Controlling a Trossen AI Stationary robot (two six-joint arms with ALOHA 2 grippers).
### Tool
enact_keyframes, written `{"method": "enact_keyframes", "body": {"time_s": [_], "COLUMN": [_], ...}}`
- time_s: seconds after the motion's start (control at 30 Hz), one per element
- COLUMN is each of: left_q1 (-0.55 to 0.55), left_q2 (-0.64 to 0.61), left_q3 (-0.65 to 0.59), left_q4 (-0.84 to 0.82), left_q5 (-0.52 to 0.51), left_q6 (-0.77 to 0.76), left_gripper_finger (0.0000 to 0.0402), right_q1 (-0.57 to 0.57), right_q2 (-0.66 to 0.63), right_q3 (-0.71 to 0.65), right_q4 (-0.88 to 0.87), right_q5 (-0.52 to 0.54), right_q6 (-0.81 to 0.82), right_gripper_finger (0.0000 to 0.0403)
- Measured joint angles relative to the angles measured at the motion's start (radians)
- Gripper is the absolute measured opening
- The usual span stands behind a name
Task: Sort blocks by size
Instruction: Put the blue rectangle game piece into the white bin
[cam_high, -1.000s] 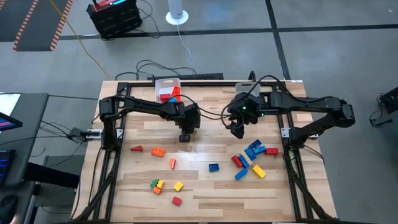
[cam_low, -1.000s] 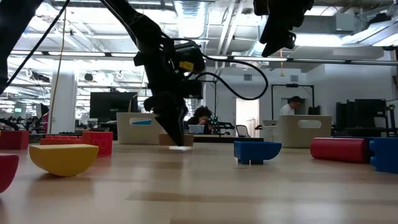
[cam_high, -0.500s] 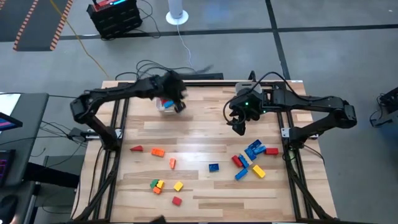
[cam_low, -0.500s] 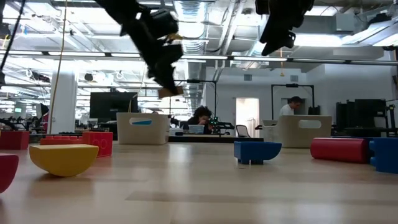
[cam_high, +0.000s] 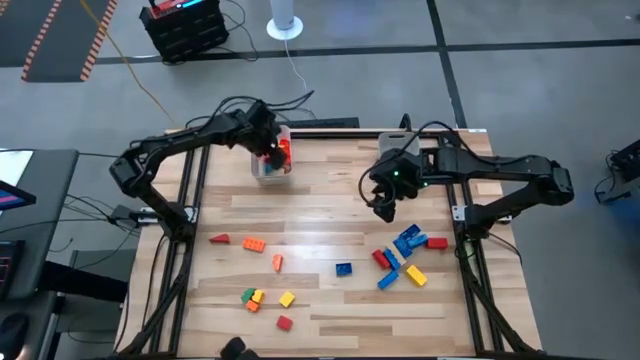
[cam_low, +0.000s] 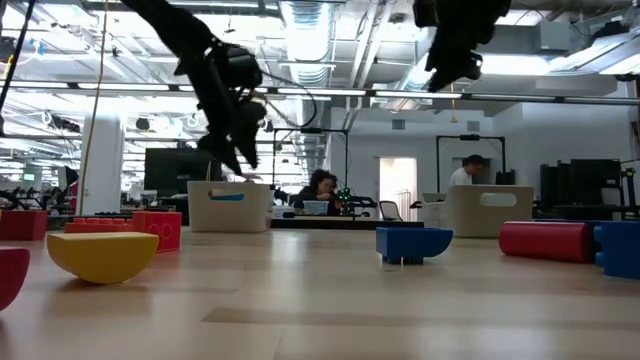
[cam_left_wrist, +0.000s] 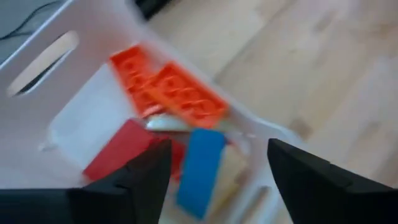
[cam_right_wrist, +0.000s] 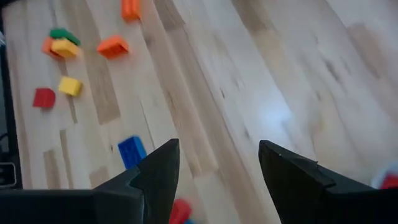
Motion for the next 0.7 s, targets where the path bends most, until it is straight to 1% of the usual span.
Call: {"method": "enact_keyframes", "body": {"time_s": [0.1, 0.17, 0.27, 0.37, 0.5, 0.7], "left_q1": [-0.047, -0.093, -0.158, -0.21, -0.27, -0.337], "left_q2": [-0.01, -0.026, -0.044, -0.052, -0.055, -0.055], "left_q3": [0.042, 0.05, 0.051, 0.051, 0.051, 0.05], "left_q4": [-0.028, -0.023, -0.005, 0.021, 0.04, 0.097], "left_q5": [0.003, -0.027, -0.09, -0.106, -0.139, -0.326], "left_q6": [0.044, 0.071, 0.067, 0.017, -0.019, -0.042], "left_gripper_finger": [0.0271, 0.0269, 0.0263, 0.0258, 0.0254, 0.0246], "right_q1": [0.019, 0.035, 0.061, 0.095, 0.175, 0.275], "right_q2": [0.015, 0.031, 0.05, 0.091, 0.156, 0.256], "right_q3": [0.0, -0.013, -0.078, -0.149, -0.194, -0.198], "right_q4": [-0.1, -0.153, -0.153, -0.137, -0.139, -0.165], "right_q5": [0.0, -0.002, -0.048, -0.108, -0.166, -0.169], "right_q6": [0.059, 0.113, 0.223, 0.331, 0.399, 0.465], "right_gripper_finger": [0.0248, 0.0248, 0.0248, 0.0248, 0.0248, 0.0248]}}
